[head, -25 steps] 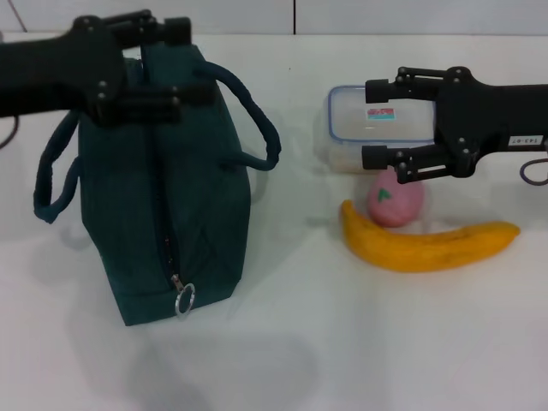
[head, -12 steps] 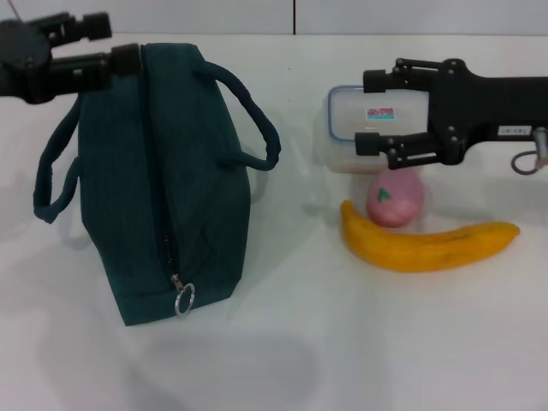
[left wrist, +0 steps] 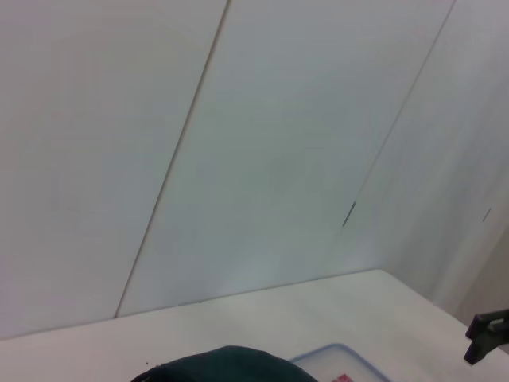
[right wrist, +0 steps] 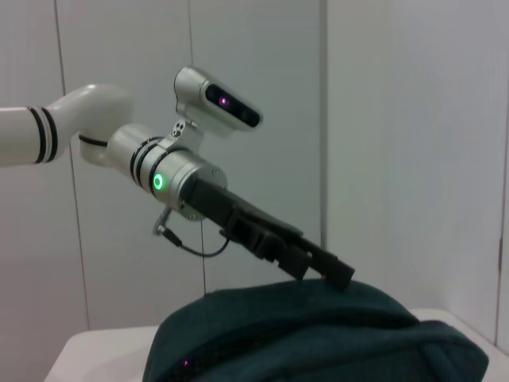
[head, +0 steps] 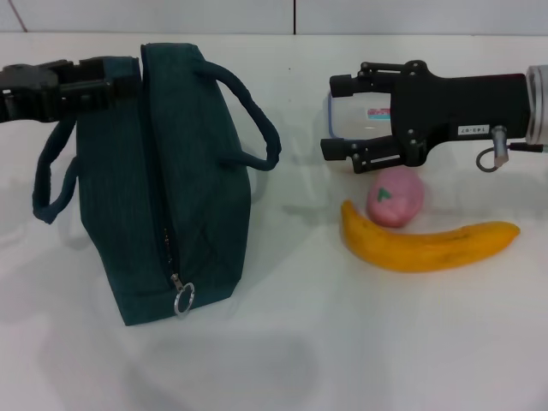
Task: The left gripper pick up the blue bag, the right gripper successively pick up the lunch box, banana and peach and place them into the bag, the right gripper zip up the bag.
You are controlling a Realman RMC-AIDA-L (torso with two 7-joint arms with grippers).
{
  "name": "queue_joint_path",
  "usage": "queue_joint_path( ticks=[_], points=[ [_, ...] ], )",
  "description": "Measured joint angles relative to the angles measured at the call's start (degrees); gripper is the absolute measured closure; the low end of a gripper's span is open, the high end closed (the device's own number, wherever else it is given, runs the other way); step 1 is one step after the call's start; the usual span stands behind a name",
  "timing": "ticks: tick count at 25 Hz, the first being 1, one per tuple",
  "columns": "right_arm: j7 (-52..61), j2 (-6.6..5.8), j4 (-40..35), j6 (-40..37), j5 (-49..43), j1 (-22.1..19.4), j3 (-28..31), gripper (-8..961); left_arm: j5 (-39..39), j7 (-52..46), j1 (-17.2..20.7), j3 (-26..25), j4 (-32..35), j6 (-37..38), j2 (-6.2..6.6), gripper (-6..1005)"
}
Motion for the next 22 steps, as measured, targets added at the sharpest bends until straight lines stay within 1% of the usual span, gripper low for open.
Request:
queue_joint_path(
  ticks=[9, 15, 17, 20, 21, 22],
  points=[
    [0.0, 0.23, -0.1, 1.6, -0.7, 0.1, 0.0, 104, -6.3, 1.4, 1.7, 0.0, 0.1, 2.1, 0.43, 181],
    [-0.5, 0.30, -0.1, 1.7, -1.3, 0.5, 0.0, 104, -5.7, 0.5, 2.9, -0.3, 0.1, 1.5, 0.50, 187],
    [-0.5, 0.28, -0.1, 1.7, -1.3, 0.5, -0.1, 104, -5.0, 0.5, 3.0, -1.6, 0.1, 1.4, 0.34, 189],
    [-0.6, 0.20, -0.1, 1.7, -1.3, 0.7, -0.1, 105, -3.7, 0.8, 3.0, -5.0, -0.1, 1.2, -0.25, 192],
    [-0.7, 0.20, -0.1, 1.7, -1.3, 0.8, -0.1, 105, -3.3, 0.9, 2.9, -5.5, -0.5, 0.7, -0.77, 193],
    [-0.7, 0.22, -0.1, 1.7, -1.3, 0.9, -0.1, 105, -3.3, 0.9, 2.9, -5.5, -0.5, 0.7, -0.77, 194]
  ],
)
